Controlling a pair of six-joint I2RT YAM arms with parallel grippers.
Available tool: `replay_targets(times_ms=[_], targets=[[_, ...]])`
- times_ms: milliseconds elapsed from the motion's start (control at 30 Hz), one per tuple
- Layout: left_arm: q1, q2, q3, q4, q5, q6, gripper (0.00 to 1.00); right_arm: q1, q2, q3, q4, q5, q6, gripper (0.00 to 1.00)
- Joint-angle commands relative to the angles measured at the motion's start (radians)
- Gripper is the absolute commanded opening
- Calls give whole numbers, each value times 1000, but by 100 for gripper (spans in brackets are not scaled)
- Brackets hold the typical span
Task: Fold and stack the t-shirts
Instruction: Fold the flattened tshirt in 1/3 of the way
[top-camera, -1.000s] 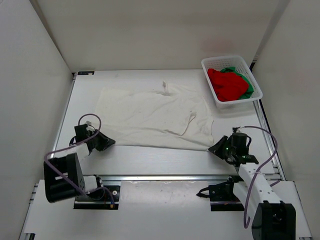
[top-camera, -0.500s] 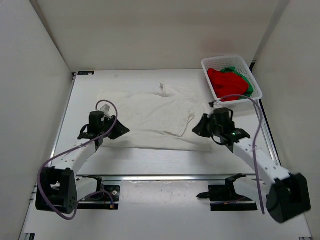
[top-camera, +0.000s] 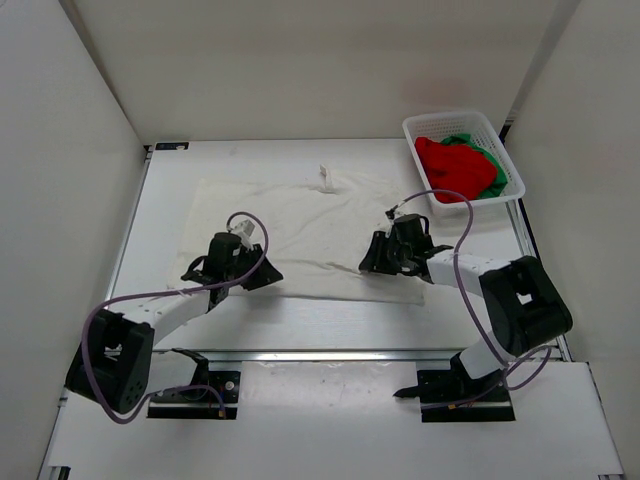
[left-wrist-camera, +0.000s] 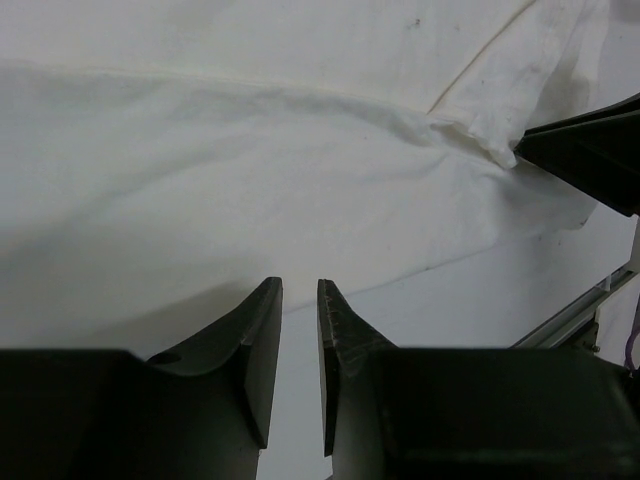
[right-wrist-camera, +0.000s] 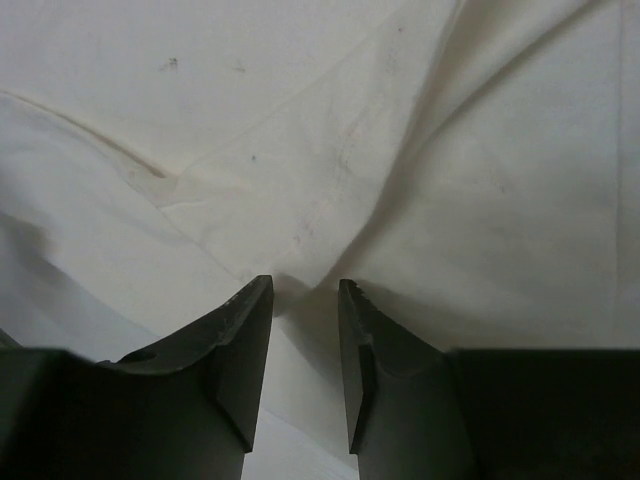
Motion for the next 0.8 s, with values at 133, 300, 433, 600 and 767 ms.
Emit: replay_targets(times_ms=[133, 300, 433, 600, 767], targets=[[41, -22, -46, 75, 36, -19, 32, -6, 52, 62, 82, -50, 35, 21], [53, -17, -35, 78, 48, -21, 32, -32, 115, 112, 88, -152, 81, 3], [63, -21, -53, 93, 45, -39, 32, -39, 190, 212, 78, -208, 92, 2], [61, -30, -50, 90, 39, -52, 31, -26, 272, 390, 13, -200, 80, 7], [66, -51, -36, 84, 13, -62, 31, -4, 244, 421, 25, -177, 87, 24]])
